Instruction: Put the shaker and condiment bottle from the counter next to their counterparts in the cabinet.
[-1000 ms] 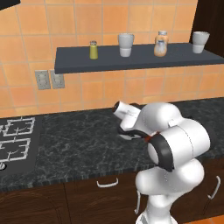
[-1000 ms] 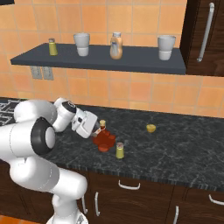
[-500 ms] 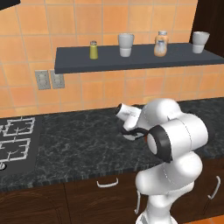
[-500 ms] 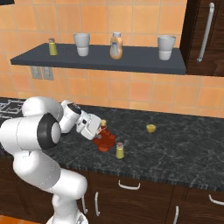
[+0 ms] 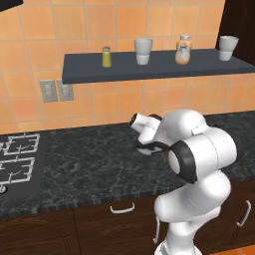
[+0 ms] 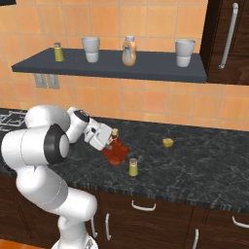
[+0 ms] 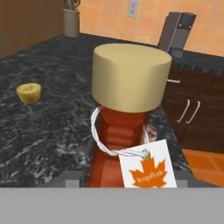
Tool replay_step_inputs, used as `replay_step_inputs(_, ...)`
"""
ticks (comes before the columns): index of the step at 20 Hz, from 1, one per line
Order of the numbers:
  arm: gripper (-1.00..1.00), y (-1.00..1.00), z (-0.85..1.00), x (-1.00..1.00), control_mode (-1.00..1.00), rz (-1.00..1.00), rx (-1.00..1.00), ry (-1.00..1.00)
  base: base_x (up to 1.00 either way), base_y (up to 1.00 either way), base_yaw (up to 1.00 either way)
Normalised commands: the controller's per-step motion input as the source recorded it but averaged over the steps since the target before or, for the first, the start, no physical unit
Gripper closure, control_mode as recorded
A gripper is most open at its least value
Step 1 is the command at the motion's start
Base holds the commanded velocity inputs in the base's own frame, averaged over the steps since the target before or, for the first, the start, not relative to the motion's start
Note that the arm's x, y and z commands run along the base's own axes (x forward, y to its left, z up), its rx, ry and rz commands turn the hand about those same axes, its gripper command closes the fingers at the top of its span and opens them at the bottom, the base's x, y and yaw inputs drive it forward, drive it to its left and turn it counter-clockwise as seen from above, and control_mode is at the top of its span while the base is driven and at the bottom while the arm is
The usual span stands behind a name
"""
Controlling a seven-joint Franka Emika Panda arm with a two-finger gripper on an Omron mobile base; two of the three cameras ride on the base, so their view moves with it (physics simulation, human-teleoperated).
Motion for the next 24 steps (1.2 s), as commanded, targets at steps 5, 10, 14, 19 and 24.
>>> replay_step_inputs(5, 1.0, 0.0, 0.75, 0.0, -1.0, 0.0, -0.03, 0.0, 0.0, 0.0, 0.0)
replay_step_inputs(10, 1.0, 0.0, 0.72, -0.02, -1.0, 0.0, -0.04, -0.04, 0.0, 0.0, 0.0)
replay_step_inputs(14, 1.0, 0.0, 0.54, -0.22, -1.0, 0.0, -0.01, -0.03, 0.0, 0.0, 0.0)
replay_step_inputs(19, 1.0, 0.0, 0.6, -0.42, -1.0, 0.01, 0.0, -0.05, 0.0, 0.0, 0.0)
replay_step_inputs(24, 1.0, 0.0, 0.61, -0.5, -1.0, 0.03, 0.0, -0.07, 0.0, 0.0, 0.0)
